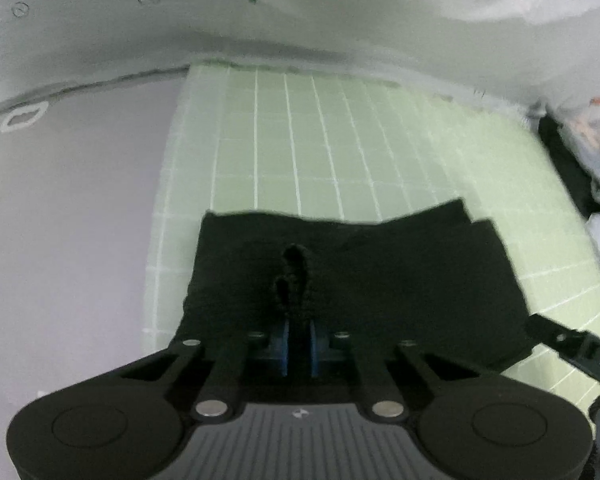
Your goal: Fold clothes
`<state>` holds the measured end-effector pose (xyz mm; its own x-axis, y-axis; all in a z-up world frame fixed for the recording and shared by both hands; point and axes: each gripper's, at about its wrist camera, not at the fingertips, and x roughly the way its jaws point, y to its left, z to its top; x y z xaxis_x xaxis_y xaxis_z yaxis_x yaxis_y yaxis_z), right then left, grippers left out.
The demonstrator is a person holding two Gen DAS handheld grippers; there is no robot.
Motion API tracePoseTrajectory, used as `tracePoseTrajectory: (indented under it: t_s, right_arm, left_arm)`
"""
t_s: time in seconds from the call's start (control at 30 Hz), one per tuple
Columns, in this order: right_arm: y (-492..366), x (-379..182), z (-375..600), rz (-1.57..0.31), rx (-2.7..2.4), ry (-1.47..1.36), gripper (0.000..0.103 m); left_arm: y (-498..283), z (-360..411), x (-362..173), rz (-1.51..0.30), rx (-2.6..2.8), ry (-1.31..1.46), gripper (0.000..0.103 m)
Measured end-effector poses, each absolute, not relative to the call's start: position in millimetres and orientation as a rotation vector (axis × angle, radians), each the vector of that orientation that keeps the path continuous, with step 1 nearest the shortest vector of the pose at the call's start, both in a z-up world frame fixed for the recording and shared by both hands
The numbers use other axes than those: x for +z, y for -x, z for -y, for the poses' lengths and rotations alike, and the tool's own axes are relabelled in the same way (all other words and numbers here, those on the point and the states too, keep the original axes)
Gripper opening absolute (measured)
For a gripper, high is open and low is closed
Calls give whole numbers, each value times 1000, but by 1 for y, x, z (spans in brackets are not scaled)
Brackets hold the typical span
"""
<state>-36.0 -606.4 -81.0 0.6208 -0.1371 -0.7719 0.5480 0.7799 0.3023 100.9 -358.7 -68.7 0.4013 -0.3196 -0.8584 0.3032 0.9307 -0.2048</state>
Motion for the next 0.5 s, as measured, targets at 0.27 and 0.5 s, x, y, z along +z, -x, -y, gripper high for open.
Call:
tracePoseTrajectory:
  t_s: [0.27,0.5]
  right_arm:
    - [25,-79,599,-808,-342,-510,100]
    - [-2,-94,591,-883,-282,-465,101]
  left_arm:
    - [-112,331,-51,-995,-271,-26,22]
    - [-124,316,-84,-1114,-297,37,84]
